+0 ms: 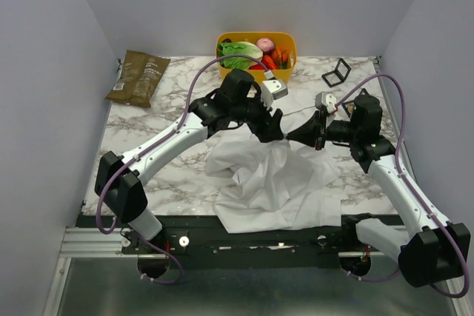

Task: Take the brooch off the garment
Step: Remove the brooch from the clothes.

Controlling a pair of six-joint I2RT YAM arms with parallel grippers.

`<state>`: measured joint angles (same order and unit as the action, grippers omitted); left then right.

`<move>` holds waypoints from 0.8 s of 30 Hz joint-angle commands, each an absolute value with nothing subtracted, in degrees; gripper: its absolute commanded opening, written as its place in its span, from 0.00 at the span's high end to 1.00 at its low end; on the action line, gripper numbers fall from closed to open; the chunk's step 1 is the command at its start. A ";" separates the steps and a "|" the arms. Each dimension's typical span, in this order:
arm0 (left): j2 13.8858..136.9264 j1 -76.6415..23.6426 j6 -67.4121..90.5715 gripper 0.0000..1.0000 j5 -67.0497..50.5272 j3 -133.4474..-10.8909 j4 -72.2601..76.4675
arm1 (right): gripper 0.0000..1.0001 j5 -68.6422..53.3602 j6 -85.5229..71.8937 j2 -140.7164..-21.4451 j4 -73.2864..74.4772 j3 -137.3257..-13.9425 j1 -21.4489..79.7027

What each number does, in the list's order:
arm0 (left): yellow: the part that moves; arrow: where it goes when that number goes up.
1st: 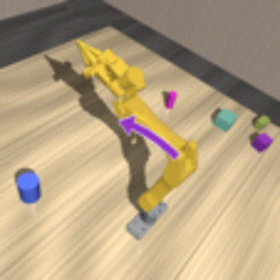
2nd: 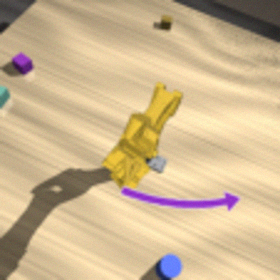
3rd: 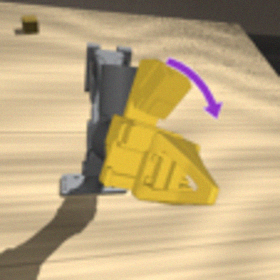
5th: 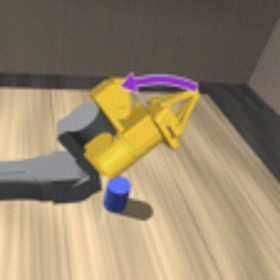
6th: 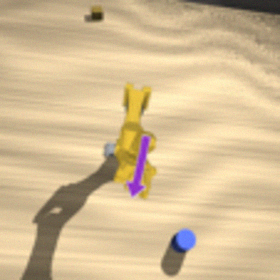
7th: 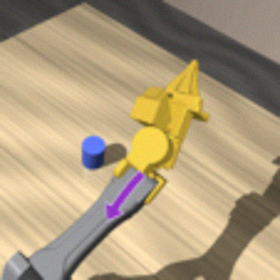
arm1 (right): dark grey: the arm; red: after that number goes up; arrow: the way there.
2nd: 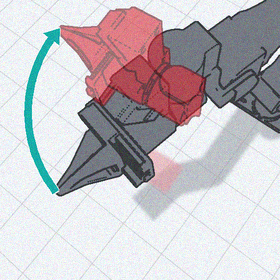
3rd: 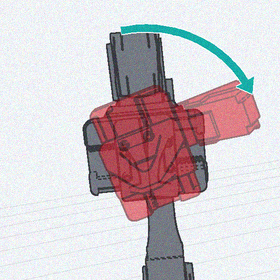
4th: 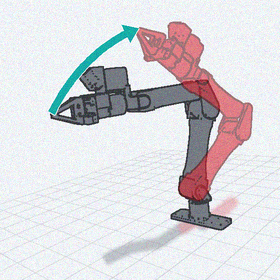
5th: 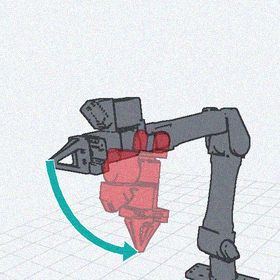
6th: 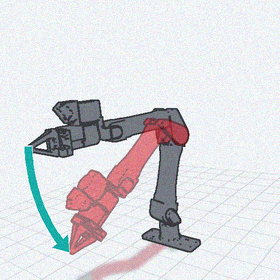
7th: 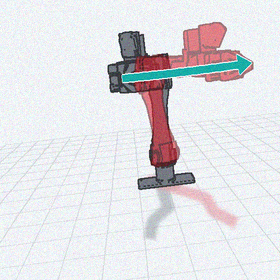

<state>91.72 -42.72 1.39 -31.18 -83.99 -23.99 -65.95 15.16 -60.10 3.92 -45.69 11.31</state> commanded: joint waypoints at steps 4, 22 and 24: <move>87.36 -42.28 0.26 0.19 -30.31 -83.06 -20.92 | 0.99 -74.87 10.73 -60.46 5.54 -48.07 10.64; 88.51 -42.28 0.35 0.17 -30.68 -83.15 -21.18 | 0.99 -76.13 7.29 -61.44 3.08 -48.78 8.61; 88.16 -42.19 0.35 0.17 -30.15 -82.44 -20.66 | 0.99 -68.59 11.13 -59.51 3.77 -48.69 8.61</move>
